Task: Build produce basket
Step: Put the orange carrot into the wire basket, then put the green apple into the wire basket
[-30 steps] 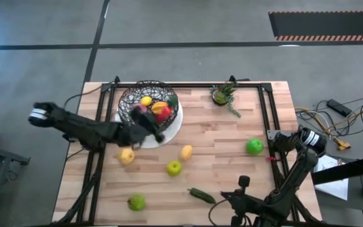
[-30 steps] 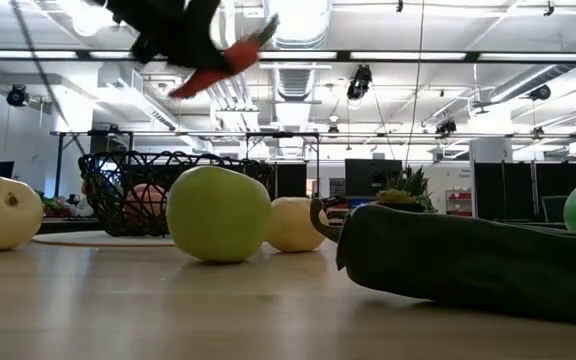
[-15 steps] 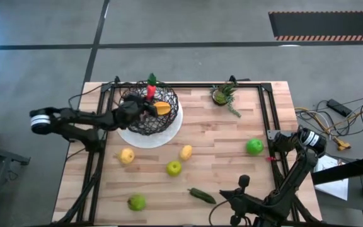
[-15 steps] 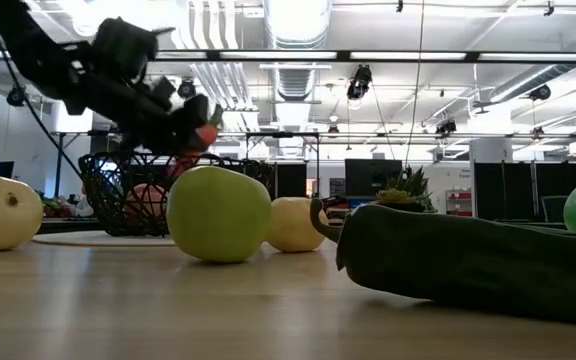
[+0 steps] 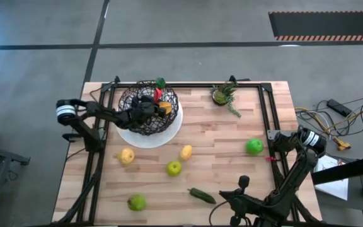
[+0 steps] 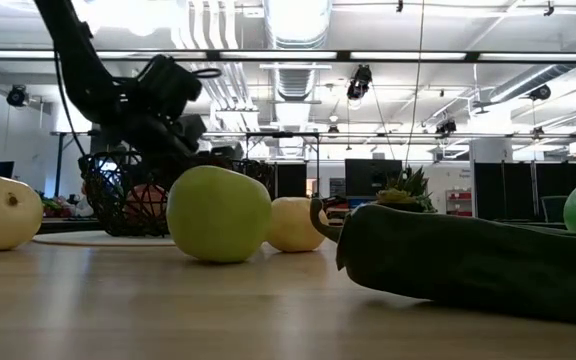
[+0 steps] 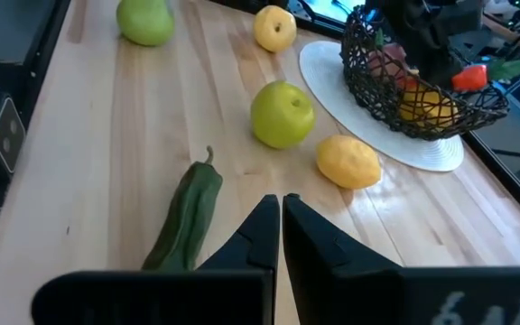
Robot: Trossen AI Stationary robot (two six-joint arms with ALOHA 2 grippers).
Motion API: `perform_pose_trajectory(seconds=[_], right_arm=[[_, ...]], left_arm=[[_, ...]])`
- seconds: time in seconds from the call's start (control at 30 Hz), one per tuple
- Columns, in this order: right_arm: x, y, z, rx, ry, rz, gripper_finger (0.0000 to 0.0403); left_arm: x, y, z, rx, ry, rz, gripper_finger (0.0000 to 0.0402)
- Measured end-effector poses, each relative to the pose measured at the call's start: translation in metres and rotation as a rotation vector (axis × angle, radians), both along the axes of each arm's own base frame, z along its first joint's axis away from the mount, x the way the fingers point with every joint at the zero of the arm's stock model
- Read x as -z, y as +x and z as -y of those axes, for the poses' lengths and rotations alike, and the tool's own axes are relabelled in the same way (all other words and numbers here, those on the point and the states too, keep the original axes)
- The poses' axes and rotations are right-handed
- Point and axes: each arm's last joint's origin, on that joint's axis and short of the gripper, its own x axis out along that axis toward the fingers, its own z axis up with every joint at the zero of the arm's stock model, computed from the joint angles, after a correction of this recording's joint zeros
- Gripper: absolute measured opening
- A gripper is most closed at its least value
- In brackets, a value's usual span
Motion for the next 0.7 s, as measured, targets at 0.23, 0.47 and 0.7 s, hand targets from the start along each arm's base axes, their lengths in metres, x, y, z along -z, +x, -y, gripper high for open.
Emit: perform_pose_trajectory(seconds=[0.23,0.47,0.7], right_arm=[[0.0,0.0,-0.001,0.0,0.007,0.004,0.0009],[0.0,0.0,-0.001,-0.002,0.004,0.002,0.0009],[0.0,0.0,0.0,-0.002,0.004,0.001,0.0009]], left_arm=[[0.004,0.004,-0.004,-0.033,0.009,-0.014,0.0148],[-0.004,0.0,-0.005,-0.006,0.041,-0.06,0.0216],[-0.047,-0.004,0.01,0.074,0.151,0.003,0.0237]])
